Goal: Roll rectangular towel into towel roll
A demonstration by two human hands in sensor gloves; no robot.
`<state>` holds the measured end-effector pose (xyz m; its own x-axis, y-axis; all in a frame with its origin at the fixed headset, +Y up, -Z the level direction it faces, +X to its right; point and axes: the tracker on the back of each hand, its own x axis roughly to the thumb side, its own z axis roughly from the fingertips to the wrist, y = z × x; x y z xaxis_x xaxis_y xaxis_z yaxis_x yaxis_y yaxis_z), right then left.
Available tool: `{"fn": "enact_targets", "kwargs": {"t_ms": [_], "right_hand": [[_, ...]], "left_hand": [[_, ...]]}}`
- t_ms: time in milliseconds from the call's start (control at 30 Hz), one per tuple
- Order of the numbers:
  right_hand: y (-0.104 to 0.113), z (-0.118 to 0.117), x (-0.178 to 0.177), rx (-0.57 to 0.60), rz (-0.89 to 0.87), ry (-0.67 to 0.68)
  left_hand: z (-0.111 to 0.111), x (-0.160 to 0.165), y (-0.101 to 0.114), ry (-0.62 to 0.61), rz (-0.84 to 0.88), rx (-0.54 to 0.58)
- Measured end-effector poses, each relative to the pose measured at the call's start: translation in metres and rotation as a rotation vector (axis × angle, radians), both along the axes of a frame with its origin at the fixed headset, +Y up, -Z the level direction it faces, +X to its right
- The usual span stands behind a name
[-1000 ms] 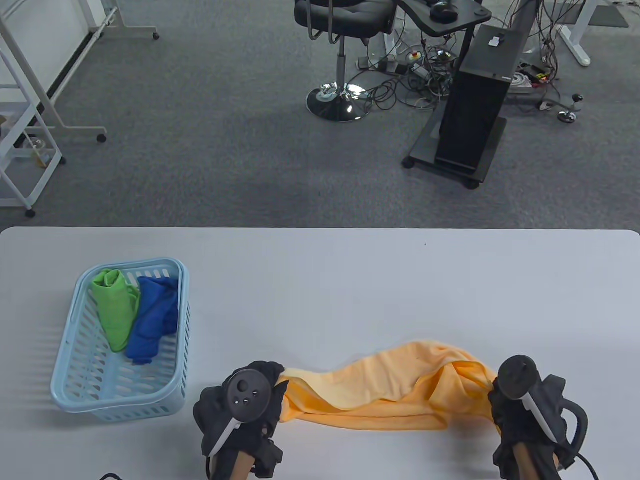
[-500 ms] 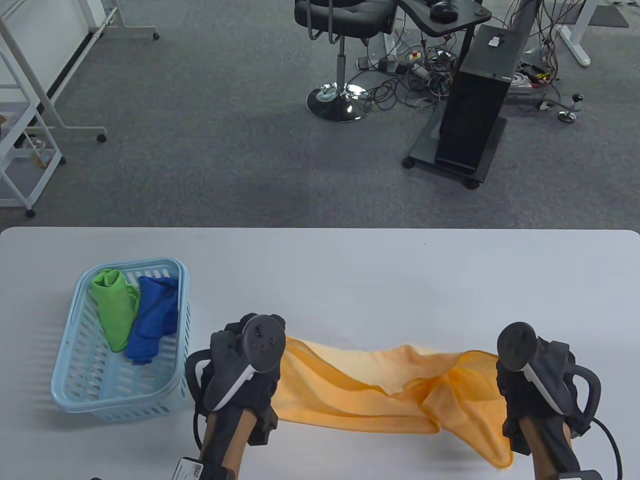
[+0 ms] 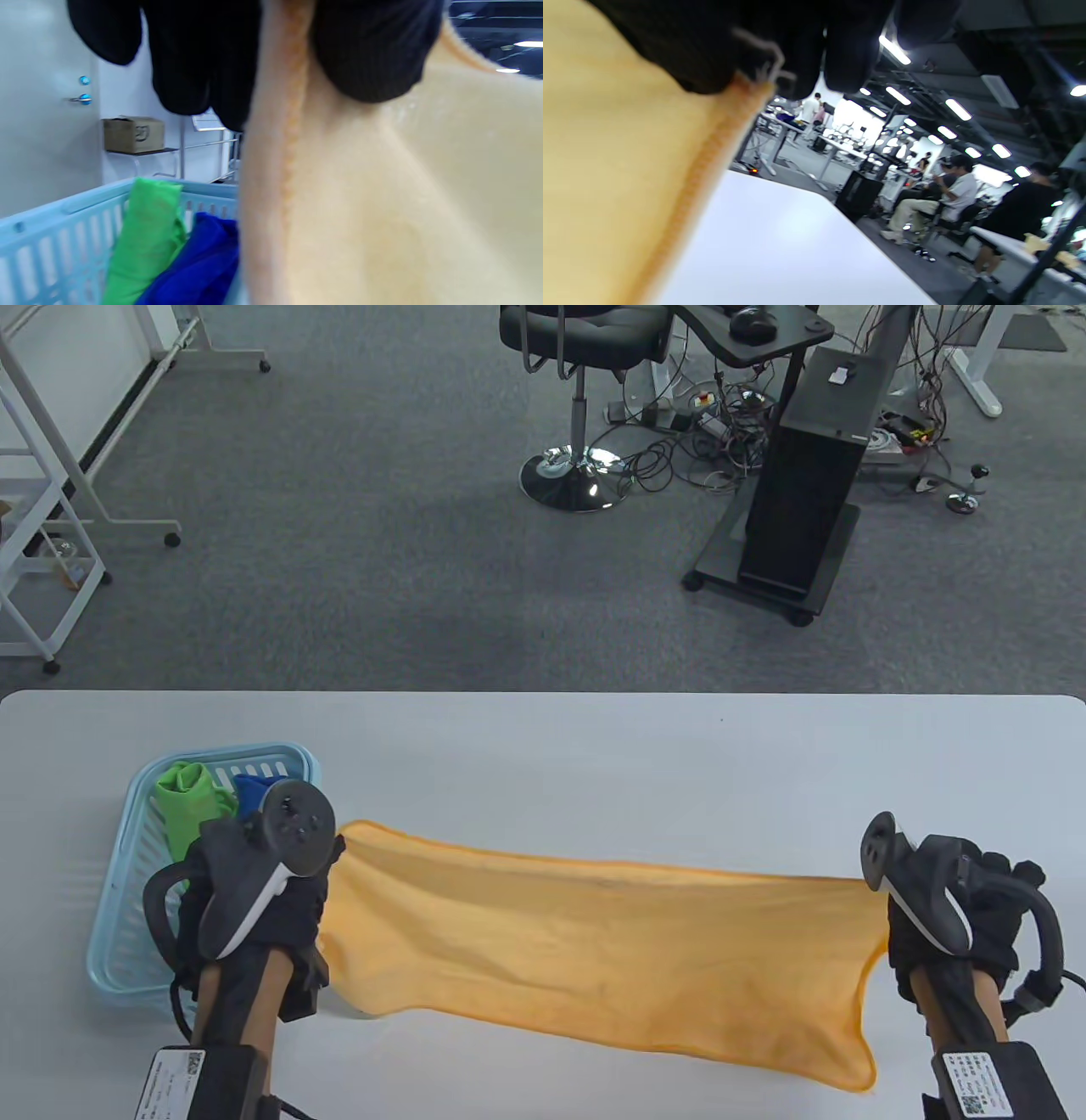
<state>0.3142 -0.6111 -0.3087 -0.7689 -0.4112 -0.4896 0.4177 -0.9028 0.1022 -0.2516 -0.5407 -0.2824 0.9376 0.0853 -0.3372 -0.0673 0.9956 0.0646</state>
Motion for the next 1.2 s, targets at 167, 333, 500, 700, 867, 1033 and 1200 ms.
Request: {"fn": "enact_targets", "kwargs": {"t_ms": [167, 333, 500, 700, 867, 1033, 1200], "right_hand": [[0.003, -0.001, 0.01, -0.011, 0.006, -0.026], [0.007, -0.003, 0.002, -0.009, 0.01, -0.016], [0.005, -0.01, -0.005, -0.042, 0.032, -0.01], [0.001, -0.027, -0.006, -0.102, -0.119, -0.054], [0.009, -0.043, 0.002, -0.048, -0.451, -0.053], [0.018, -0.056, 0.012, 0.16, -0.784, -0.072], [0.03, -0.067, 0.021, 0.321, -0.967, -0.085]], "left_hand": [[-0.003, -0.028, -0.013, 0.077, 0.015, -0.125], [-0.009, -0.026, -0.022, 0.073, -0.019, -0.176], [-0.011, -0.023, -0.02, 0.078, -0.016, -0.092], [-0.023, -0.016, -0.015, 0.127, -0.034, -0.059], [-0.041, -0.014, -0.015, 0.209, 0.083, -0.153], [-0.059, -0.015, -0.02, 0.217, 0.428, -0.128], [-0.08, -0.012, -0.026, 0.184, 0.621, -0.112]]}}
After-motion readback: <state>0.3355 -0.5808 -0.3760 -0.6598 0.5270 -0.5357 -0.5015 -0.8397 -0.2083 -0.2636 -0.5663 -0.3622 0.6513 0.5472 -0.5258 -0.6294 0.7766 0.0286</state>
